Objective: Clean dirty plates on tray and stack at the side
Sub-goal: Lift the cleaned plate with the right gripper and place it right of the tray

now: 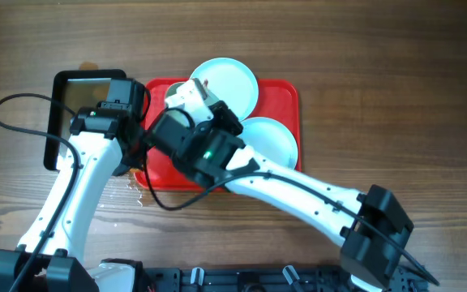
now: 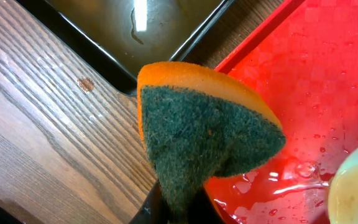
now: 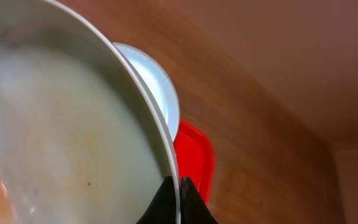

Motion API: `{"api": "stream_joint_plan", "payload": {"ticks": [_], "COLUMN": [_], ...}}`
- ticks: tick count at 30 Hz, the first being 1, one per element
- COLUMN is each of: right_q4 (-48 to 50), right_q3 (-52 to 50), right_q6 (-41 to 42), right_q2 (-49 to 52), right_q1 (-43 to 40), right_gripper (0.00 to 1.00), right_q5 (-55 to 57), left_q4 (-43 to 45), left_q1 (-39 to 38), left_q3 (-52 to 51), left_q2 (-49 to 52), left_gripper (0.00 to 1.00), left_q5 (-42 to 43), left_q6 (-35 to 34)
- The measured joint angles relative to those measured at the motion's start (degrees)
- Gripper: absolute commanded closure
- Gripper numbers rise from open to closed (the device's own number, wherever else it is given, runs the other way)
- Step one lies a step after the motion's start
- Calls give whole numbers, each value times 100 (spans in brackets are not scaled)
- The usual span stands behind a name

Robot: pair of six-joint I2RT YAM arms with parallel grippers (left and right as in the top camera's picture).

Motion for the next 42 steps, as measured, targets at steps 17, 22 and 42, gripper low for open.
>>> {"api": "stream_joint_plan", "payload": {"ticks": [17, 22, 42], "right_q4": [820, 658, -953], "right_q3": [0, 0, -417], "right_q6": [-1250, -774, 763], "right_q2": [0, 0, -1021], "right_q1": [190, 190, -5010], "right_gripper": [96, 96, 96], "right_q5": [1694, 1123, -6426], "left_q4": [37, 42, 55], "left_q1": [24, 24, 22], "left_q3": [0, 0, 0], "left_q2": [0, 0, 0], "left_gripper": [96, 96, 96], "left_q5": [0, 0, 46], "left_q6": [0, -2, 0]}}
